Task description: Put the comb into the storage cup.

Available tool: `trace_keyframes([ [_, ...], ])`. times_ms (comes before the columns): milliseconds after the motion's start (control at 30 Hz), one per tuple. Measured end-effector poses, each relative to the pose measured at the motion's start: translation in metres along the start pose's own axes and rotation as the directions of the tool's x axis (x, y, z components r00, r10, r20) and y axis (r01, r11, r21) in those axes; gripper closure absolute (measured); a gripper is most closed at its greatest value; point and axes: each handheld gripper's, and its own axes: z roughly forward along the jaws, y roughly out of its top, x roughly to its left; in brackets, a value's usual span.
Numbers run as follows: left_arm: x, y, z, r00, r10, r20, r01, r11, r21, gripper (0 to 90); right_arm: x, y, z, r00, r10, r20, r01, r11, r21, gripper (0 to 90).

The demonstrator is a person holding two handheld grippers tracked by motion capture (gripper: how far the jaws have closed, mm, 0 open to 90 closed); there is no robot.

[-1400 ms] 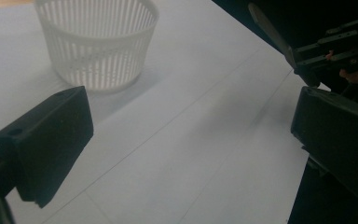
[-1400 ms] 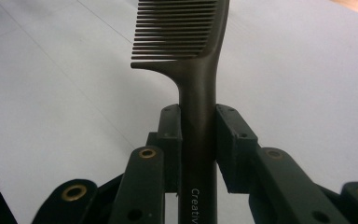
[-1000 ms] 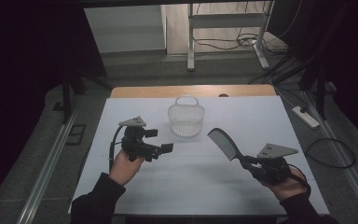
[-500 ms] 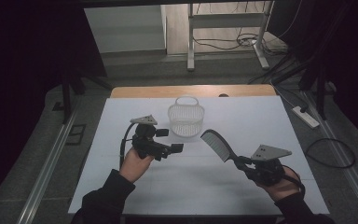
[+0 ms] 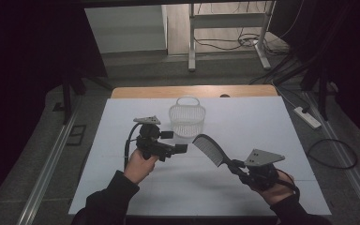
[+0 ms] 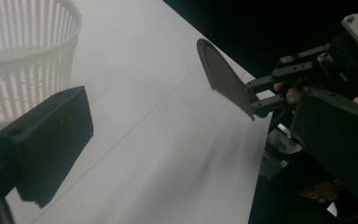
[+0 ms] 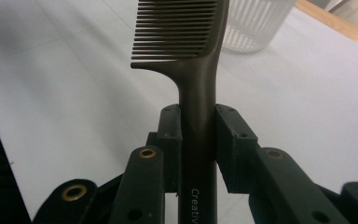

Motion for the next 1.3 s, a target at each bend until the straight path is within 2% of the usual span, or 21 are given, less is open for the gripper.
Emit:
trace_keyframes([
  [400, 0.003, 0.0, 0.006, 0.9976, -0.037, 0.059, 0.036, 0.9993, 0.007, 0.0, 0.018, 0.006, 0.007, 0.9975, -0.062, -0.034, 0.062, 0.998, -0.019, 72.0],
  [600, 0.003, 0.0, 0.01, 0.9936, -0.063, 0.093, 0.063, 0.998, 0.007, 0.0, 0.025, 0.008, 0.009, 0.9955, -0.084, -0.045, 0.083, 0.996, -0.026, 71.9],
  [1067, 0.003, -0.001, 0.018, 0.9893, -0.084, 0.119, 0.08, 0.996, 0.04, 0.0, 0.037, 0.012, 0.009, 0.9908, -0.125, -0.052, 0.122, 0.991, -0.05, 71.9],
  [1133, 0.002, -0.001, 0.019, 0.9893, -0.084, 0.119, 0.077, 0.9952, 0.06, 0.0, 0.038, 0.012, 0.009, 0.9904, -0.13, -0.048, 0.127, 0.991, -0.048, 72.0],
  [1200, 0.001, -0.001, 0.019, 0.989, -0.078, 0.126, 0.069, 0.9946, 0.077, 7.5, 0.038, 0.012, 0.009, 0.9903, -0.131, -0.047, 0.129, 0.99, -0.049, 71.9],
  [1233, 0.0, -0.001, 0.018, 0.9858, -0.082, 0.147, 0.07, 0.9941, 0.083, 14.9, 0.037, 0.012, 0.009, 0.9901, -0.134, -0.043, 0.132, 0.99, -0.05, 72.0],
  [1267, 0.0, -0.001, 0.018, 0.9858, -0.082, 0.147, 0.07, 0.9941, 0.083, 20.6, 0.037, 0.012, 0.009, 0.9901, -0.134, -0.043, 0.132, 0.99, -0.05, 72.0],
  [1300, 0.002, -0.001, 0.017, 0.9802, -0.098, 0.172, 0.086, 0.9936, 0.073, 27.4, 0.037, 0.012, 0.009, 0.99, -0.135, -0.041, 0.133, 0.99, -0.05, 72.0],
])
